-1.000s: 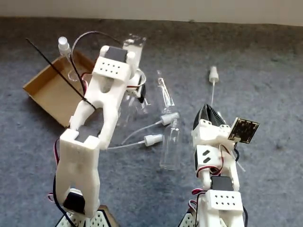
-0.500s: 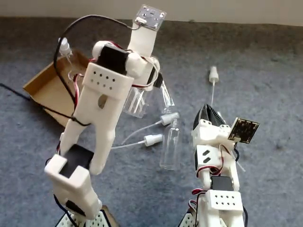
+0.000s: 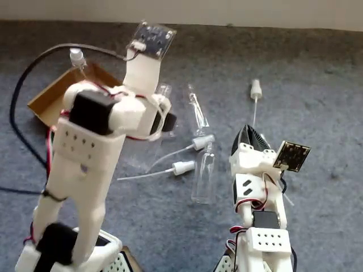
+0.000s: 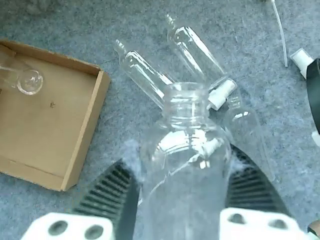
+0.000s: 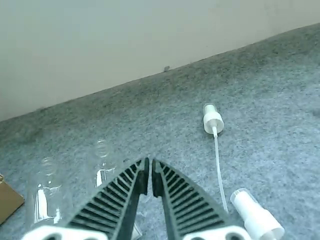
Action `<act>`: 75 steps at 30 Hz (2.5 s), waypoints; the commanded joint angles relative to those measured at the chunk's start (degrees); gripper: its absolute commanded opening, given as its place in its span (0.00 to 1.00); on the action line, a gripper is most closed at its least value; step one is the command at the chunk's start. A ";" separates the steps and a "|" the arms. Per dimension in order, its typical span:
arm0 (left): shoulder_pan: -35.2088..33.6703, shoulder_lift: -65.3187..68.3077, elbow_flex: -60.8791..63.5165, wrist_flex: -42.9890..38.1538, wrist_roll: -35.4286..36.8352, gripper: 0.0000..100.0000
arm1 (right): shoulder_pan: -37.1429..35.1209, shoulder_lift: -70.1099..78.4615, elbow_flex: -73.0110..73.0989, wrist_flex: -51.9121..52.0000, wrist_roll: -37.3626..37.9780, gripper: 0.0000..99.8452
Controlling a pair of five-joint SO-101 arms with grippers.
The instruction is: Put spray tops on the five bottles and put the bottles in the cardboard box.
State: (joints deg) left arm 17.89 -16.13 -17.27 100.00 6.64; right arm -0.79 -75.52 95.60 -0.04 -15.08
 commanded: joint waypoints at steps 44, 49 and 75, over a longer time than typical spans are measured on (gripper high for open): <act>-6.02 -63.34 99.12 -79.65 0.62 0.07 | 9.98 33.01 -65.98 73.27 20.31 0.02; -6.02 -63.34 100.26 -80.00 0.70 0.07 | 9.98 48.57 -78.46 76.79 20.31 0.02; -6.46 -63.43 110.99 -96.00 0.70 0.07 | 4.97 89.71 -98.42 77.05 39.30 0.14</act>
State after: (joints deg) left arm 12.26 -78.37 93.93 5.85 6.64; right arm 6.95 14.15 0.57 76.35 23.52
